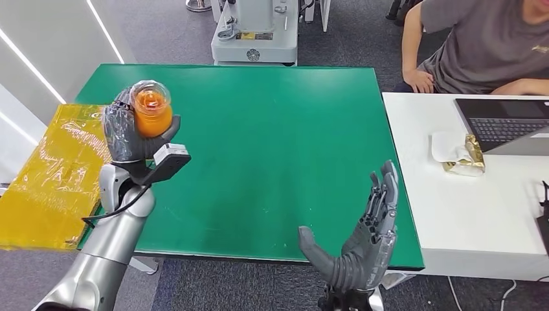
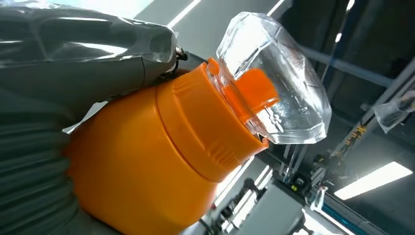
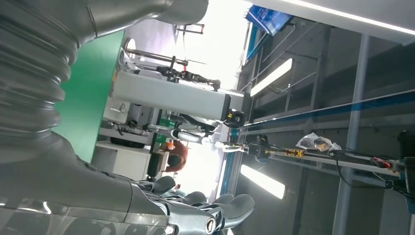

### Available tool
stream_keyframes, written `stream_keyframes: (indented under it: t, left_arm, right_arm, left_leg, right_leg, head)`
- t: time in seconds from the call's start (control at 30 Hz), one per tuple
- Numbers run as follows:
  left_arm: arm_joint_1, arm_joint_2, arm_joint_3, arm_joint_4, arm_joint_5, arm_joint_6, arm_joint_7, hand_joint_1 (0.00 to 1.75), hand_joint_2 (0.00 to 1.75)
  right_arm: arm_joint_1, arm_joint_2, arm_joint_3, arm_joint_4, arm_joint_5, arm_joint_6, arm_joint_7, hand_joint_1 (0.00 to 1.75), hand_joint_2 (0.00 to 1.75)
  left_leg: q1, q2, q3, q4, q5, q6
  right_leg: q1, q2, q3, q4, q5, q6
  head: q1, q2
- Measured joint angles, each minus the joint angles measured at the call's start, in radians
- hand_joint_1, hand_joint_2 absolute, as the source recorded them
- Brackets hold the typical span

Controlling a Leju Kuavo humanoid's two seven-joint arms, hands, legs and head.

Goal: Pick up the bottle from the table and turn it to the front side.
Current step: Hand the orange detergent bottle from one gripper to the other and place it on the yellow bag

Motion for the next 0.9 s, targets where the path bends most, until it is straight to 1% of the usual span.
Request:
stream_keyframes:
  t: [0.1,0.17,0.23,0.3,0.4,0.47,0.57,0.67,0.9]
  left_arm:
    - [-0.013,0.029,0.042,0.004,-0.041,-0.006,0.024,1.75,1.75]
    - [-0.027,0.043,0.064,0.015,-0.038,-0.030,0.035,1.75,1.75]
    - [-0.053,0.057,0.082,0.045,-0.066,-0.053,0.063,1.75,1.75]
    - [-0.093,0.075,0.090,0.095,-0.150,-0.065,0.109,1.75,1.75]
    - [-0.166,0.100,0.082,0.195,-0.337,-0.084,0.197,1.75,1.75]
    - [-0.207,0.113,0.071,0.264,-0.416,-0.106,0.229,1.75,1.75]
    - [-0.237,0.120,0.065,0.340,-0.435,-0.144,0.232,1.75,1.75]
    - [-0.244,0.122,0.063,0.395,-0.443,-0.163,0.232,1.75,1.75]
    - [-0.249,0.124,0.059,0.453,-0.447,-0.168,0.233,1.75,1.75]
  right_arm:
    - [0.004,0.000,-0.002,0.001,-0.002,0.000,0.000,0.00,1.75]
    - [0.005,0.000,-0.002,0.002,-0.024,0.000,0.000,0.00,1.75]
    - [0.006,-0.001,-0.002,0.004,-0.052,0.000,0.000,0.00,1.75]
    - [0.006,-0.001,-0.002,0.006,-0.069,0.000,0.000,0.00,1.75]
    - [0.006,-0.002,-0.002,0.006,-0.078,0.000,0.000,0.00,1.75]
    - [0.006,-0.002,-0.002,0.006,-0.080,0.000,0.000,0.00,1.75]
    - [0.006,-0.002,-0.002,0.006,-0.086,0.000,0.000,0.00,1.75]
    - [0.006,-0.003,-0.001,0.006,-0.093,0.000,0.000,0.00,1.75]
    - [0.005,-0.004,0.000,0.006,-0.092,0.000,0.000,0.00,1.75]
  left_leg:
    - [0.000,0.001,0.000,0.000,0.000,0.000]
    - [0.000,0.000,0.000,0.000,0.000,0.000]
    - [0.000,0.000,0.000,0.000,0.000,0.000]
    - [0.000,0.000,0.000,0.000,0.000,0.000]
    - [0.000,0.000,0.000,0.000,0.000,0.000]
    - [0.000,0.000,0.000,0.000,0.000,-0.001]
    - [0.000,0.000,0.000,0.000,0.000,-0.001]
    - [0.000,0.001,0.000,0.000,0.000,-0.001]
    - [0.000,0.001,0.000,0.000,0.000,-0.001]
  right_leg:
    - [0.000,0.001,0.000,0.000,0.000,0.000]
    - [0.000,0.000,0.000,0.000,0.000,0.000]
    - [0.000,0.000,0.000,0.000,0.000,0.000]
    - [0.000,0.000,0.000,0.000,0.000,0.000]
    - [0.000,0.000,0.000,0.000,0.001,-0.001]
    - [0.000,0.000,0.000,0.000,0.001,-0.001]
    - [0.000,0.001,0.000,0.000,0.001,-0.001]
    - [0.000,0.001,0.000,0.000,0.000,-0.001]
    - [0.000,0.001,0.000,0.000,0.000,-0.001]
  head:
    - [0.000,0.000]
    - [0.000,0.000]
    - [0.000,0.000]
    - [0.000,0.000]
    - [0.000,0.000]
    - [0.000,0.000]
    - [0.000,0.000]
    - [0.000,0.000]
    - [0.000,0.000]
